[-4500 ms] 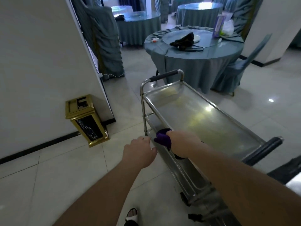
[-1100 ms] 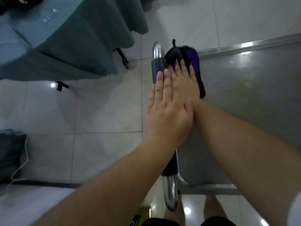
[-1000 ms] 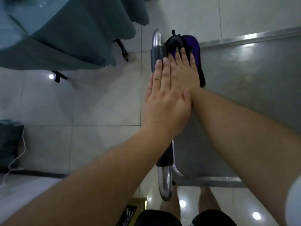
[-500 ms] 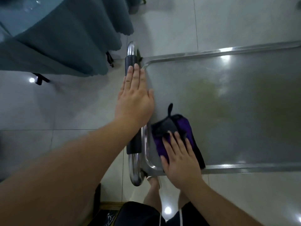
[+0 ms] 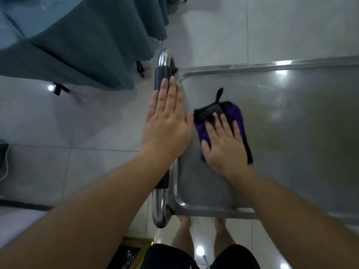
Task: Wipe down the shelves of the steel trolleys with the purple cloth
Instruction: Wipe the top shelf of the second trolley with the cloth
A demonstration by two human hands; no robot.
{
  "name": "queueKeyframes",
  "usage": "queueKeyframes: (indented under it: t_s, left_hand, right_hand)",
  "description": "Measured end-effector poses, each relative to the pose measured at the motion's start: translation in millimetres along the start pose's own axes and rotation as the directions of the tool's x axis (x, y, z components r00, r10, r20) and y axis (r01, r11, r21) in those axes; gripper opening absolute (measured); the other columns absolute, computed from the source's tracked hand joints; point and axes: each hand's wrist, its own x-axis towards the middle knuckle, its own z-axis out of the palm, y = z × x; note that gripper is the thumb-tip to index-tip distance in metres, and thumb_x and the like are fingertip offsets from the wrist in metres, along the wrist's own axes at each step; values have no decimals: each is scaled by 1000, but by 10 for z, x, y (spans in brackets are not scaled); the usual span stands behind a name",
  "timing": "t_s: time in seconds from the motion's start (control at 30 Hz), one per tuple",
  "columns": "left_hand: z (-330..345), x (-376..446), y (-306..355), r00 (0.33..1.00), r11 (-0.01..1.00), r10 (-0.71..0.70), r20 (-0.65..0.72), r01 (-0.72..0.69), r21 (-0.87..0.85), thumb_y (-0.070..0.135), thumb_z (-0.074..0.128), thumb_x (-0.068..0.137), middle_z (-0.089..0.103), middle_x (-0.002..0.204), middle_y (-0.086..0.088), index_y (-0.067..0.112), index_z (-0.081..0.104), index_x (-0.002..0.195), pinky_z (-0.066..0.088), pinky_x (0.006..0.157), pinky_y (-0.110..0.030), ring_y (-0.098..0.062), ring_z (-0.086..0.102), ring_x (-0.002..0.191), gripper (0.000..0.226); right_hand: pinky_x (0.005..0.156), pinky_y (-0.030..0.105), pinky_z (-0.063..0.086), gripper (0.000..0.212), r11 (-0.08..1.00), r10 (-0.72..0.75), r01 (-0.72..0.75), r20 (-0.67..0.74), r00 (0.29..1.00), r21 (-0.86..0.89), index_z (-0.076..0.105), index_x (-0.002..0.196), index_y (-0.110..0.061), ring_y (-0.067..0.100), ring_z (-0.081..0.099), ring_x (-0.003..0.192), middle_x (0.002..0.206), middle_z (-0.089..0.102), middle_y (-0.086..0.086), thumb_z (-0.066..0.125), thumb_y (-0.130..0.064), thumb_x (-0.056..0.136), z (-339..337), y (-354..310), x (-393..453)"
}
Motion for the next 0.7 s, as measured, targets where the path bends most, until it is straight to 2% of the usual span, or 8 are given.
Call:
queueKeyframes:
  t_s: [0.1, 0.2, 0.33, 0.53, 0.63, 0.7]
  left_hand:
    - [34, 20, 0, 1000, 1000, -14, 7, 14, 0, 48, 19, 112, -11, 177, -12, 6, -3, 168, -15, 129, -36, -22, -15, 162, 73]
    - [26, 32, 10, 1000, 1000, -24, 3, 24, -5, 50, 17, 110, -5, 177, -12, 6, 2, 168, -14, 129, -35, -21, -11, 163, 74]
    - [-13, 27, 33, 1000, 1000, -14, 15, 14, 12, 51, 13, 110, -7, 178, -9, 7, 2, 169, -15, 129, -35, -20, -13, 163, 73]
    - [-81, 43, 54, 998, 999, 27, 51, -28, 25, 45, 14, 113, -9, 177, -7, 9, 0, 169, -16, 128, -32, -17, -17, 162, 68]
    - [-73, 51, 59, 998, 1000, 5, 57, -5, 11, 49, 14, 112, -10, 177, -5, 12, -1, 169, -13, 129, -34, -15, -17, 161, 70]
    - [-76, 46, 48, 998, 1000, -7, 68, 6, 14, 53, 16, 110, -10, 177, -4, 13, 0, 169, -10, 130, -35, -14, -16, 162, 73]
  right_hand:
    - [128, 51, 5, 70, 1000, 25, -25, 21, 999, -6, 35, 160, -19, 26, 17, 158, 168, 27, 10, 30, -53, 99, -82, 123, 718]
    - [127, 48, -3, 74, 998, 70, -69, 70, 995, -8, 24, 164, -23, 24, 8, 159, 172, 16, 7, 19, -57, 98, -164, 276, 1352]
    - [127, 48, -5, 76, 997, 82, -81, 86, 993, -13, 18, 165, -22, 25, 5, 160, 173, 11, 8, 13, -58, 98, -206, 341, 1477]
    - [127, 55, 8, 67, 999, 23, -24, 15, 1000, 43, 32, 161, -12, 32, 15, 158, 169, 23, 17, 34, -46, 104, -209, 185, 223]
    - [125, 59, 14, 64, 999, -16, 15, 11, 1000, 52, 32, 161, -9, 33, 10, 159, 169, 19, 18, 38, -40, 106, -97, 134, -778]
    - [125, 60, 15, 66, 998, -52, 50, 64, 997, 40, 27, 162, -10, 33, 7, 159, 172, 11, 16, 38, -41, 106, -31, 164, -1380]
